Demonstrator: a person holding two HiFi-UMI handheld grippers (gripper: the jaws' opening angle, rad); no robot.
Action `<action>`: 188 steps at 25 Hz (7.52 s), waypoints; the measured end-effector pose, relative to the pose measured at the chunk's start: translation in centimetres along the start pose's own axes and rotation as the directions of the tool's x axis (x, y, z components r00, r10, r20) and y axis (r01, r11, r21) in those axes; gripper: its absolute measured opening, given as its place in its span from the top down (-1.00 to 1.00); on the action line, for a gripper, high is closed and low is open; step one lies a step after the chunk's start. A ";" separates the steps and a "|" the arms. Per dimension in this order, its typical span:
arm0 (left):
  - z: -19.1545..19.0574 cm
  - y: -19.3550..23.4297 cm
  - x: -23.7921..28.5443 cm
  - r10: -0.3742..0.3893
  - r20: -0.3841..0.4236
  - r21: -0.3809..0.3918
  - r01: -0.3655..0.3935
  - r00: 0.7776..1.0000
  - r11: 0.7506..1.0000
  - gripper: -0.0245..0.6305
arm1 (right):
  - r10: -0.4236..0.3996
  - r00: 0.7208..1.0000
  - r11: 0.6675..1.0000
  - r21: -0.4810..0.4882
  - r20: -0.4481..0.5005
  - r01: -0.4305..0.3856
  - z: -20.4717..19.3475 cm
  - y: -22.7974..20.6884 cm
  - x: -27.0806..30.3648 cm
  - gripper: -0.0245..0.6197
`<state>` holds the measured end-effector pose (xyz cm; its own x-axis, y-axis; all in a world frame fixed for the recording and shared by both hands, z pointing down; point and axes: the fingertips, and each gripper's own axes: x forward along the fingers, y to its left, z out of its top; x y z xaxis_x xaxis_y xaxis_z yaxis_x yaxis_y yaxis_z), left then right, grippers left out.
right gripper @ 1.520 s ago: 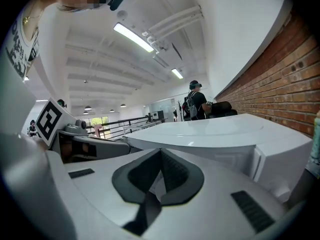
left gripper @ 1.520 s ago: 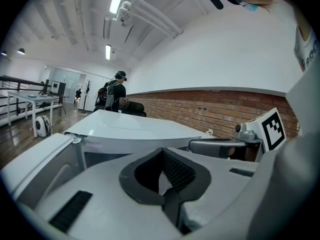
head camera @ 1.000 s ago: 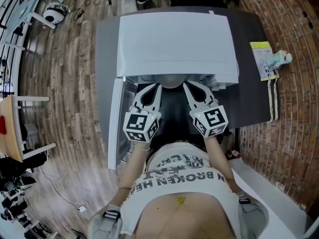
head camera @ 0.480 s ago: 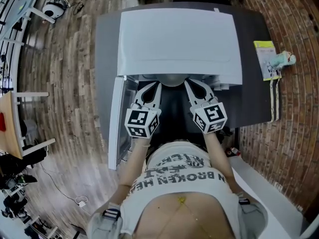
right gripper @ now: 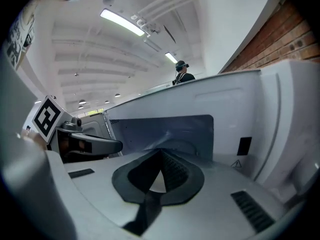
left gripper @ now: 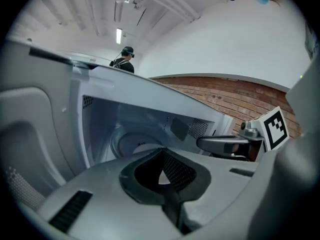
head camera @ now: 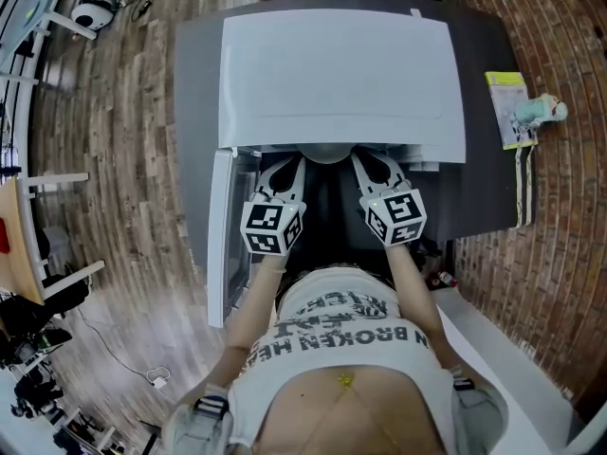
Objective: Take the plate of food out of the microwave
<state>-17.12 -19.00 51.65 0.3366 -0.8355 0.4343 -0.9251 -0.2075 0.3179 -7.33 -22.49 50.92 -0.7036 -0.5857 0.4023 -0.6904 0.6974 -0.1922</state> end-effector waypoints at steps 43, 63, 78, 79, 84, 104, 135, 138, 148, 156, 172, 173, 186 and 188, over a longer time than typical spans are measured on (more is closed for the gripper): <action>-6.7 5.4 6.2 -0.042 0.051 -0.682 0.066 0.998 0.729 0.60 | -0.035 0.991 0.991 0.122 -0.129 0.051 -5.7 -3.0 2.4 0.90; -7.4 4.9 7.7 -0.078 0.086 -0.799 0.115 0.993 0.591 0.79 | -0.033 0.989 0.978 0.198 -0.142 0.061 -6.9 -3.7 2.4 0.90; -8.2 4.4 6.4 -0.052 0.065 -0.828 0.084 0.996 0.555 0.82 | -0.010 0.994 0.912 0.406 -0.109 0.053 -8.1 -4.0 1.8 0.89; -8.2 4.4 6.3 -0.052 0.065 -0.826 0.083 0.997 0.557 0.82 | -0.001 0.995 0.908 0.417 -0.101 0.043 -8.1 -3.9 1.8 0.89; -8.6 3.7 5.9 -0.065 0.059 -0.832 0.085 0.996 0.548 0.84 | 0.022 0.997 0.864 0.503 -0.079 0.021 -8.7 -4.2 1.9 0.62; -9.0 3.5 5.6 -0.073 0.054 -0.876 0.082 0.996 0.475 0.85 | 0.127 0.992 0.640 0.763 0.014 -0.092 -10.5 -4.4 3.7 0.47; -8.7 2.5 4.0 -0.045 0.102 -0.859 0.111 0.994 0.500 0.85 | 0.137 0.990 0.613 0.783 0.024 -0.104 -9.7 -3.9 3.5 0.78; -8.6 2.2 3.4 -0.039 0.109 -0.858 0.114 0.993 0.501 0.85 | 0.141 0.990 0.618 0.780 0.020 -0.103 -9.5 -3.6 3.1 0.78; -8.9 0.9 1.8 -0.005 0.138 -0.857 0.122 0.990 0.500 0.85 | 0.178 0.984 0.636 0.763 0.001 -0.116 -9.4 -2.9 1.6 0.78; -9.1 -1.2 1.6 0.015 0.160 -0.853 0.131 0.987 0.506 0.85 | 0.198 0.980 0.639 0.758 0.003 -0.132 -9.5 -3.7 -0.1 0.78; -9.5 -3.2 1.5 0.080 0.180 -0.858 0.117 0.980 0.499 0.85 | 0.255 0.967 0.638 0.755 -0.024 -0.149 -9.8 -4.8 -1.3 0.78; -9.5 -3.3 1.4 0.088 0.182 -0.860 0.115 0.979 0.497 0.85 | 0.261 0.965 0.640 0.753 -0.026 -0.153 -9.8 -4.7 -1.3 0.78; -11.2 -4.7 -1.3 0.156 0.221 -0.867 0.121 0.963 0.484 0.85 | 0.326 0.944 0.666 0.722 -0.053 -0.189 -10.5 -3.0 -2.9 0.78; -11.1 -4.6 -1.7 0.149 0.226 -0.865 0.128 0.963 0.484 0.85 | 0.321 0.946 0.668 0.720 -0.051 -0.187 -10.4 -2.6 -3.0 0.78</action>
<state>-11.50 -11.01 58.83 0.1464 -0.9501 0.2754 -0.2532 0.2331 0.9389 -1.69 -18.20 59.53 -0.8782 -0.3091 0.3649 -0.4505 0.2786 -0.8482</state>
